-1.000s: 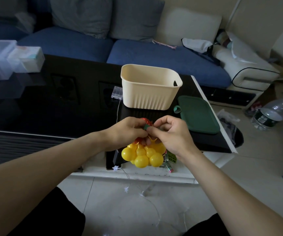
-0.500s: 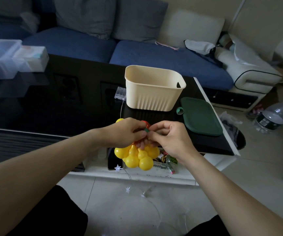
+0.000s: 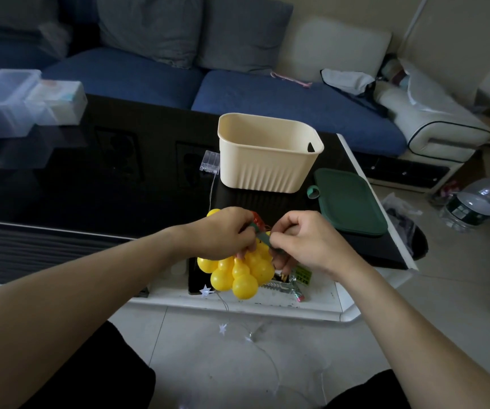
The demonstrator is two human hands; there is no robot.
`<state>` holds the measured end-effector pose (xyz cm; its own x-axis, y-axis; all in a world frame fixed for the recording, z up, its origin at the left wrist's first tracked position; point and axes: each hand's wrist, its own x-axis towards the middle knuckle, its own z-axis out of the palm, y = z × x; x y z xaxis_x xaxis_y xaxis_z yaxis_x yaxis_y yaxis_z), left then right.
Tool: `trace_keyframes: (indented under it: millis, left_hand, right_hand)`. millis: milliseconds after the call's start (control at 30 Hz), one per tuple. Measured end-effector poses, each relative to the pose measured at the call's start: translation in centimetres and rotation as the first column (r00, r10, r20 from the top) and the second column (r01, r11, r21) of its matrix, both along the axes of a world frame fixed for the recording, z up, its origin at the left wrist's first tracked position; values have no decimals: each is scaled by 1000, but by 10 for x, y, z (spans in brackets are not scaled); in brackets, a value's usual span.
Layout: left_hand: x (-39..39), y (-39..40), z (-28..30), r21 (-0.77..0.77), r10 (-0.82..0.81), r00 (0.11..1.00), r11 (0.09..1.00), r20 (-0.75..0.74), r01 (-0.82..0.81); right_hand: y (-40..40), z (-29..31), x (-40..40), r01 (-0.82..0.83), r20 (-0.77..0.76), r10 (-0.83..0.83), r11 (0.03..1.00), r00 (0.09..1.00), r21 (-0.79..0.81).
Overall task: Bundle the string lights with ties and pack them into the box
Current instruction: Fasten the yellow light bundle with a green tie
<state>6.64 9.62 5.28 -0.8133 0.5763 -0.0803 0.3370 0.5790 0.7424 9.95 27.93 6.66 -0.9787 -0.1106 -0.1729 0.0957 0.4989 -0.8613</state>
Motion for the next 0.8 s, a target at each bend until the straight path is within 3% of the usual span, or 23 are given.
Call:
trace_keyframes:
  millis: [100,367,500,667,800]
  left_hand:
    - [-2,-2,-1,-4,17,1000,1000,6,-17]
    - [0,0,-4,-5,-11,1000,1000,-4,11]
    - [0,1,-6,15,4,998,1000,69,-5]
    - [1,4,-9,125,13,974,991,224,-42]
    - [0,5,-10,215,14,955,973,298,-81]
  right_hand:
    - [2,-2,1,-9,17,9,1000,1000,-11]
    - [2,-9,-2,-33,14,31,984,999,177]
    - [1,-17,-1,-76,54,67,980,996,183]
    - [1,-21,-3,-44,-24,48,989,999,144]
    - [0,-24,-4,4,-44,-5,1000,999,-26]
